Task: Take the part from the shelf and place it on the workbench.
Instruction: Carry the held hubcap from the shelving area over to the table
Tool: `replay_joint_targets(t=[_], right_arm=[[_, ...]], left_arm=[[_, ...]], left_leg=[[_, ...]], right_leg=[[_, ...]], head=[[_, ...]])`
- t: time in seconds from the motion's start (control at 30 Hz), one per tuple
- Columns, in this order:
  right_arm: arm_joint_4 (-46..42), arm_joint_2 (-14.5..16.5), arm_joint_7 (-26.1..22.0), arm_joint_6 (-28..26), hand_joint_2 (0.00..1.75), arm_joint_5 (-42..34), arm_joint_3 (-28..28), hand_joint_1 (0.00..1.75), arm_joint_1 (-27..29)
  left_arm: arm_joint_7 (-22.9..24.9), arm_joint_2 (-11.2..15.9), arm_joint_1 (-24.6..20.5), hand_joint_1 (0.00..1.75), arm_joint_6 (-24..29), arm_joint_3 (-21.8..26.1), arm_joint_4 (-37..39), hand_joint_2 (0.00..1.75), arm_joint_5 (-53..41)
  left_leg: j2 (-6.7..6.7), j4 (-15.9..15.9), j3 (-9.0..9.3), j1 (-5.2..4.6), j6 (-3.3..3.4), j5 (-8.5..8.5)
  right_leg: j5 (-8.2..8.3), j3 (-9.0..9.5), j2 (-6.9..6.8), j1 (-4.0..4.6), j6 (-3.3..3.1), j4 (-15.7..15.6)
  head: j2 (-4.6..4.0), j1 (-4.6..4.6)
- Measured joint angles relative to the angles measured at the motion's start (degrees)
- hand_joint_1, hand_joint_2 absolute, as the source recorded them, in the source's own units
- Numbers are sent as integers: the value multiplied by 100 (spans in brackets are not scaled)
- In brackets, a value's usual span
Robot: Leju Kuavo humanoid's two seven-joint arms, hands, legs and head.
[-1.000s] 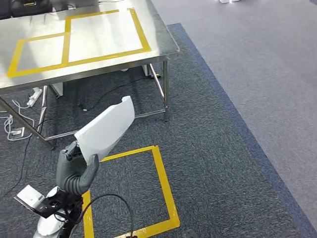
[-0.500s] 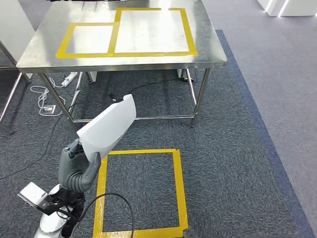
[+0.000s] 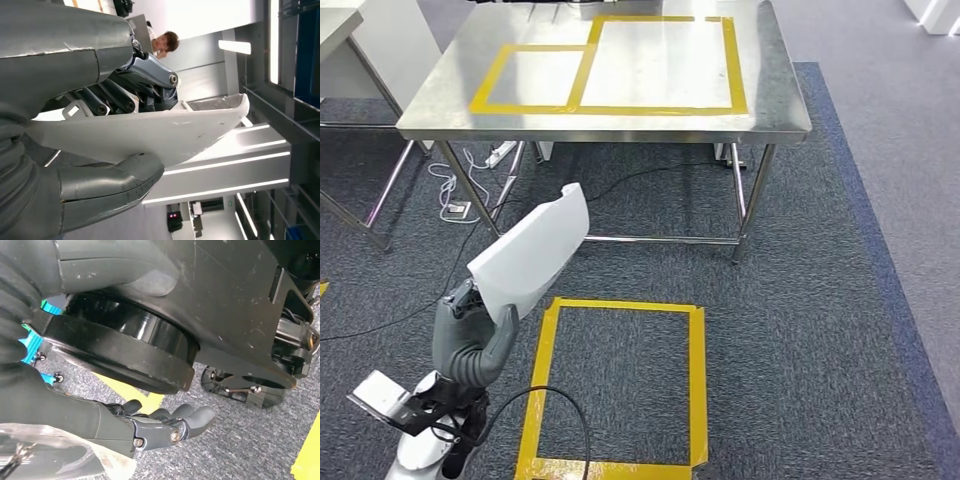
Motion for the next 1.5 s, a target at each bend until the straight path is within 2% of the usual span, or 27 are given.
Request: replay_joint_targets(t=[0.1,0.23,0.33,0.57,0.73,0.77,0.83,0.87,0.93,0.97,1.0,1.03,1.07,1.13,1.17,1.23,1.3,1.37,1.43,1.47,1.5], right_arm=[[0,-2,2,1,175,-3,0,0,1],[0,-4,2,5,175,-5,0,0,2],[0,-7,2,7,175,-7,0,0,2],[0,-8,-7,25,175,-11,0,0,6],[0,-8,-9,33,175,-11,0,0,10],[0,-8,-9,33,175,-11,0,0,10],[0,-8,-9,33,175,-12,0,0,3],[0,-9,-10,33,175,-14,0,0,-2],[-1,-12,-22,34,175,-25,-1,0,-27],[-2,-14,-26,34,175,-28,-2,0,-39],[-2,-16,-27,35,175,-29,-2,0,-47],[-2,-19,-23,35,175,-27,-2,0,-47],[-2,-22,-18,34,175,-23,-2,0,-38],[-1,-28,-13,34,175,-20,-2,0,-13],[-1,-30,-13,34,175,-20,-2,0,-2],[0,-30,-15,39,175,-21,-2,0,9],[0,-30,-20,49,175,-22,-2,0,4],[0,-30,-24,59,175,-22,-2,0,10],[0,-33,-24,66,175,-22,-2,0,24],[0,-36,-24,67,175,-22,-2,0,27],[0,-38,-24,67,175,-22,-2,0,28]], left_arm=[[-9,2,0,175,29,-1,-19,175,-44],[-16,4,1,175,49,-1,-33,175,-59],[-33,6,1,175,67,-1,-34,175,-72],[-57,32,3,175,108,-1,-37,175,-83],[-58,41,4,175,115,-1,-47,175,-83],[-58,40,4,175,115,-2,-58,175,-83],[-61,39,5,175,115,-4,-85,175,-83],[-62,40,10,175,115,-4,-91,175,-83],[-63,43,27,175,116,-4,-96,175,-83],[-63,45,34,175,117,-4,-96,175,-84],[-63,46,36,175,117,-4,-96,175,-84],[-63,46,36,175,117,-5,-96,175,-85],[-63,46,36,175,117,-7,-96,175,-85],[-63,46,34,175,118,-7,-98,175,-85],[-63,47,33,175,118,-7,-99,175,-84],[-63,51,33,175,119,-7,-102,175,-86],[-66,53,31,175,119,-9,-117,175,-88],[-73,54,19,175,120,-10,-132,175,-83],[-76,56,20,175,122,-10,-135,175,-79],[-76,57,27,175,124,-10,-135,175,-79],[-76,59,31,175,124,-10,-135,175,-79]], left_leg=[[8,-9,4,10,-19,-1],[9,-17,3,24,-135,-14],[10,-16,1,24,-163,-22],[9,50,-6,-13,-113,-63],[35,69,14,-39,-24,-97],[61,29,43,-26,0,-87],[124,-57,102,6,51,-64],[160,-72,116,9,67,-65],[228,-72,120,5,81,-82],[255,-71,126,4,79,-95],[269,-68,138,4,71,-108],[272,-63,157,6,56,-126],[267,-51,175,8,36,-149],[255,-8,179,-7,-22,-196],[251,10,170,-13,-47,-208],[238,18,164,-12,-93,-215],[316,108,142,-9,-148,-294],[491,591,-72,-5,-210,-546],[600,1350,-462,13,-251,-831],[616,1599,-606,21,-260,-868],[621,1645,-657,27,-260,-794]], right_leg=[[-7,0,2,16,-18,4],[-20,3,0,25,-39,7],[-24,8,1,22,-39,5],[-47,40,0,-11,9,-13],[-69,39,22,-39,103,-49],[-82,36,-18,-34,123,-39],[-250,-88,-191,-12,148,223],[-415,-253,-290,-9,154,536],[-736,-681,-362,-8,174,1291],[-761,-814,-368,-10,182,1505],[-662,-831,-369,-14,187,1498],[-456,-723,-369,-19,187,1246],[-216,-536,-357,-27,182,833],[58,-197,-308,-26,148,165],[87,-124,-287,-19,125,27],[77,-110,-286,-9,65,17],[72,-71,-324,-23,-1,-5],[52,-15,-391,-39,-66,-27],[21,16,-453,-36,-99,-27],[6,31,-477,-34,-102,-26],[-10,49,-494,-34,-101,-26]], head=[[0,2],[0,3],[0,4],[0,5],[0,3],[0,5],[0,28],[0,39],[0,50],[0,50],[0,50],[0,52],[0,52],[0,52],[0,49],[0,46],[0,32],[0,-3],[0,-21],[0,-21],[0,-21]])
